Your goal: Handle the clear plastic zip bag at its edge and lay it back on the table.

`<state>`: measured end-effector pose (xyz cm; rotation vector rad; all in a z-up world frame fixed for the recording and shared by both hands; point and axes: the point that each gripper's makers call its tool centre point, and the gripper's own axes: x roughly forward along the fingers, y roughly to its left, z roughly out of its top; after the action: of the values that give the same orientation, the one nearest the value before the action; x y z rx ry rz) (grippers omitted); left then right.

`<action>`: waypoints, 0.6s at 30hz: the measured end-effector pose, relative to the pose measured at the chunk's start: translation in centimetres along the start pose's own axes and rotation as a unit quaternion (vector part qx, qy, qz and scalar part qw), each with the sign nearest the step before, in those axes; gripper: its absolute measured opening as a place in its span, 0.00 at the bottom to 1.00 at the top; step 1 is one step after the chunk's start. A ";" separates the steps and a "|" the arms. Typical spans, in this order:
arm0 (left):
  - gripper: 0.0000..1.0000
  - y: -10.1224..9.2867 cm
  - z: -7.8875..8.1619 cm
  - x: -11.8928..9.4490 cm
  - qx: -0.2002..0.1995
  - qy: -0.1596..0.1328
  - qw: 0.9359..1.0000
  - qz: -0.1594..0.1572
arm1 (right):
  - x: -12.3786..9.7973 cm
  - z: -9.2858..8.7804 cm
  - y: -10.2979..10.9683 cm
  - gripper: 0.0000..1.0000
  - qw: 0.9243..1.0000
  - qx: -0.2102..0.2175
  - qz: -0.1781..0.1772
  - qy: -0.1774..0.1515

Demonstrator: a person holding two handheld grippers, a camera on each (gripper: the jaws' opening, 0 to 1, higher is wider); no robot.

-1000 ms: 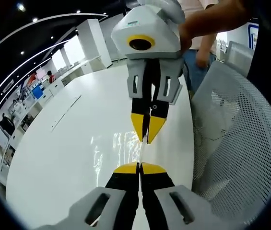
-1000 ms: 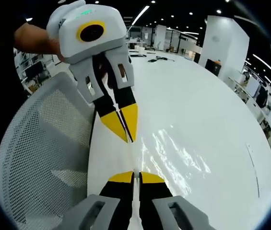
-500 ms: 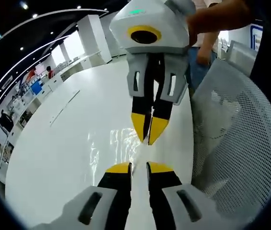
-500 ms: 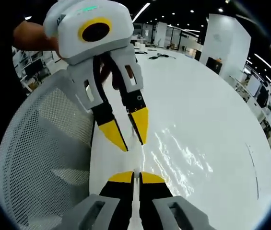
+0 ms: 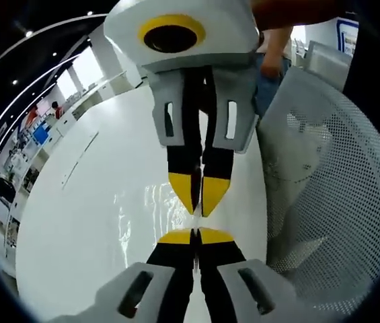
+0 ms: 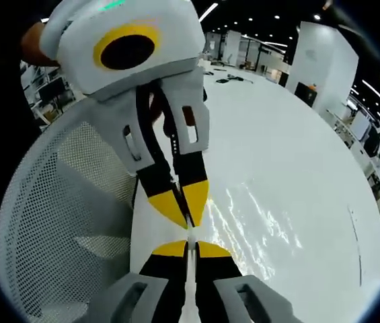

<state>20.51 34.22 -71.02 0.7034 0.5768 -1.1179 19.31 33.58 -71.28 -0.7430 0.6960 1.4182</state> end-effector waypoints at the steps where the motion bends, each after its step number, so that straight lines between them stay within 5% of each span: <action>1: 0.00 -0.2 -0.1 0.0 -0.011 0.000 1.000 -0.006 | 0.0 -0.1 0.1 0.00 1.000 0.005 0.006 0.000; 18: 0.00 0.3 -0.8 -0.3 -0.025 0.006 1.000 0.008 | -0.2 -2.5 -0.8 0.00 1.000 0.003 -0.007 0.021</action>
<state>20.66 35.10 -71.26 0.6706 0.6061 -1.0809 20.12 31.43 -72.55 -0.7721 0.7264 1.3911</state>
